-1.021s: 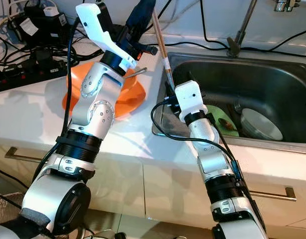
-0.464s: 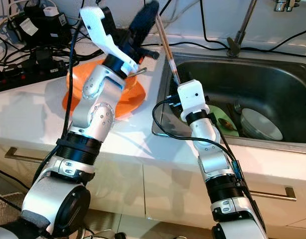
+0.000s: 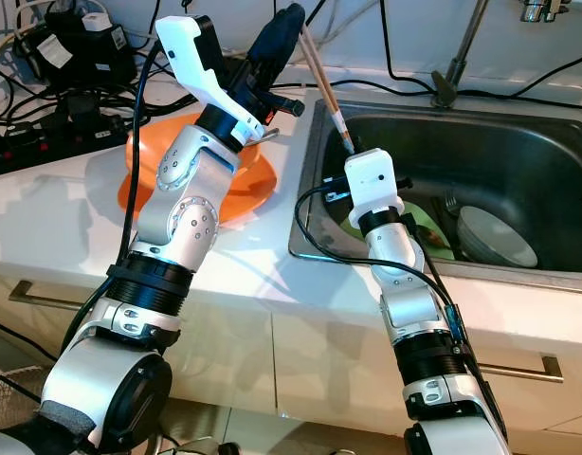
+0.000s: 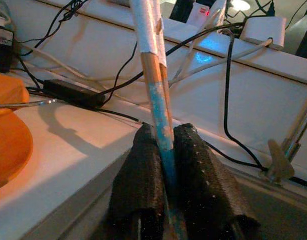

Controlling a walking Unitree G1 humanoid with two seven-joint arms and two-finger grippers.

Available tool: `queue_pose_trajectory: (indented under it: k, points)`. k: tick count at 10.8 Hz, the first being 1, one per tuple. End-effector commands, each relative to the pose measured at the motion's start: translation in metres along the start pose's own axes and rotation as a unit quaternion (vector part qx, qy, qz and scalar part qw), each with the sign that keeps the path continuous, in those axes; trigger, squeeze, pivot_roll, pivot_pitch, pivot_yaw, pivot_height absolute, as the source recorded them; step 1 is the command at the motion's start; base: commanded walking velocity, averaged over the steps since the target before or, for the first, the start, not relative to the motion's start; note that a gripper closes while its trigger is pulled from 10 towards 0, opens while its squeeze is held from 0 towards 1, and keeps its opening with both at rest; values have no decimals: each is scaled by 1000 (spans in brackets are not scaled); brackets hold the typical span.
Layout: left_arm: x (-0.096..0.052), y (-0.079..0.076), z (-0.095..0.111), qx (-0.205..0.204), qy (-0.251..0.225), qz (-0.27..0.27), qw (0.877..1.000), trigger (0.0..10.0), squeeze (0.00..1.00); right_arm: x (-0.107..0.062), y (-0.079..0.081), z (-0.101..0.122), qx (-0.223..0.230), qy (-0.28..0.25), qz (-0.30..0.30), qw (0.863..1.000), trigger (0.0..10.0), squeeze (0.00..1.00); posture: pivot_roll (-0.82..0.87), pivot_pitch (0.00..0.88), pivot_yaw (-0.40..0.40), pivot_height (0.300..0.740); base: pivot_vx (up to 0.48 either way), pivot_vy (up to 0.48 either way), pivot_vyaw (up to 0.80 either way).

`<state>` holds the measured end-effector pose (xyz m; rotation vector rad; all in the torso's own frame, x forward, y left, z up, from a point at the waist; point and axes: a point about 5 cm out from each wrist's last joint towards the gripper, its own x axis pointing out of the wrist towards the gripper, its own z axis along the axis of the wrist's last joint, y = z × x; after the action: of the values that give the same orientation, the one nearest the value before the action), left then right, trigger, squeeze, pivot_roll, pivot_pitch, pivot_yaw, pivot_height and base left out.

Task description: Kitchen organization

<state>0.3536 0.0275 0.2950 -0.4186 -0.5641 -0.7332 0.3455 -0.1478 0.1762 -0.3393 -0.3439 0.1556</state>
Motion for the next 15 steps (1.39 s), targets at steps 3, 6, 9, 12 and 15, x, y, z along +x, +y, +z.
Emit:
queue_pose_trajectory:
  k: [3, 6, 9, 12, 15]
  points:
    - [-2, -6, -7, -10, 8, -3, 1000, 10000, 0, 5, -13, 6, 4, -15, -31, 999, 0, 0, -5, 24, 39, 740, 0, 0, 0]
    - [-8, -4, -13, 2, 31, -6, 999, 10000, 1000, 4, -13, 5, 4, -14, -33, 999, 0, 0, -2, 21, 41, 740, 0, 0, 0]
    - [-24, 3, -16, 18, 58, -18, 998, 10000, 1000, 4, -17, -1, 11, 3, -58, 998, 0, 0, 2, 7, 46, 740, 0, 0, 0]
    - [-55, 14, -26, 125, 118, -36, 985, 10000, 0, 4, -26, -6, 19, 15, -91, 996, 0, 0, 13, 0, 50, 740, 0, 0, 0]
    - [-98, 24, -43, 165, 177, -37, 970, 10000, 0, 7, -37, -12, 25, 31, -122, 992, 10000, 0, 25, 0, 47, 740, 0, 0, 0]
